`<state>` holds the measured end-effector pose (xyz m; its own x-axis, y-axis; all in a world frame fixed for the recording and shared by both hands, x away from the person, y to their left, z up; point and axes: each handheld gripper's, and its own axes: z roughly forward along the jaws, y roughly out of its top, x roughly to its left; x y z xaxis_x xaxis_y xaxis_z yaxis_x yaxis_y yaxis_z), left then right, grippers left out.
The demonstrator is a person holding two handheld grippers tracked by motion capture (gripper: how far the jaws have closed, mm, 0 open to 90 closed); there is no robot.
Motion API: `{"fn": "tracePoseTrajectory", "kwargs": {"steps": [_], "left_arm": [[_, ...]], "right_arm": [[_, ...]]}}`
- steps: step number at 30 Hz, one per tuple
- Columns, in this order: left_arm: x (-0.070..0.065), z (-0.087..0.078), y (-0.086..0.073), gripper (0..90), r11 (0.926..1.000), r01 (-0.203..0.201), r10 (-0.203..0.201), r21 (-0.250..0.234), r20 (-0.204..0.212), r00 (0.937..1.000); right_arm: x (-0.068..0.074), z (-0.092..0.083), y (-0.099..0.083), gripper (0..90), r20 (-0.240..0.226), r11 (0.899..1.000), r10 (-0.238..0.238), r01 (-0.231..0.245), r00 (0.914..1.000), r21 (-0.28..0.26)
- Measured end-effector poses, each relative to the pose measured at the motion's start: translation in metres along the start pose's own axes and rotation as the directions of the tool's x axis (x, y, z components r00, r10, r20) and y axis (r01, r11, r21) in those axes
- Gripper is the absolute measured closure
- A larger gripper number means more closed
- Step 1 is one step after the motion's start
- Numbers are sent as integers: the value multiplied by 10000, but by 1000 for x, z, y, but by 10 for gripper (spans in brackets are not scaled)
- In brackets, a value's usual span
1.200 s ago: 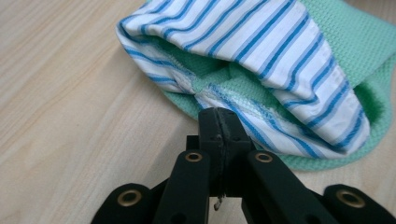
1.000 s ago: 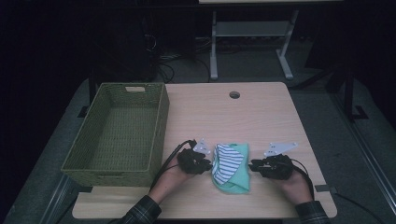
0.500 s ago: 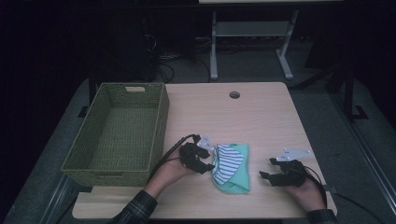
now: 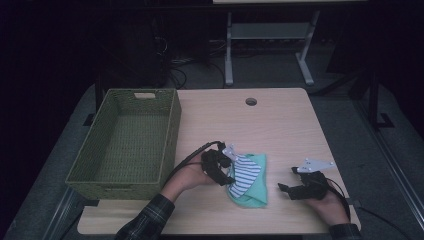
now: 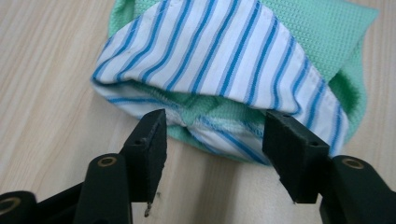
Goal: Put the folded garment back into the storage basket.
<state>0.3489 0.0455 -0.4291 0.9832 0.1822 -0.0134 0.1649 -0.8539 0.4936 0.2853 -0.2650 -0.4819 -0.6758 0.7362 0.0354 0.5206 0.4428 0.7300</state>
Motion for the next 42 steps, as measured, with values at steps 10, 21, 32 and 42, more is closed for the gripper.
{"fn": "tracePoseTrajectory", "kwargs": {"steps": [10, 21, 32, 42], "left_arm": [[-8, 17, 8, 316, 9961, -544, 544, 697, 8, 9985], [-9, 24, 7, 323, 9978, -355, 342, 562, 232, 9991], [-13, 24, 7, 533, 9989, -26, 4, 465, 467, 9989], [-15, 24, 10, 765, 9984, 107, -151, 564, 773, 9969]], "right_arm": [[0, 0, 0, 168, 42, 10000, 33, -33, 10000, 5], [0, 0, 0, 169, 43, 10000, 41, -41, 10000, 7], [0, 0, 0, 170, 56, 10000, 39, -39, 10000, 10], [0, 0, 0, 170, 56, 10000, 42, -42, 10000, 5]]}}
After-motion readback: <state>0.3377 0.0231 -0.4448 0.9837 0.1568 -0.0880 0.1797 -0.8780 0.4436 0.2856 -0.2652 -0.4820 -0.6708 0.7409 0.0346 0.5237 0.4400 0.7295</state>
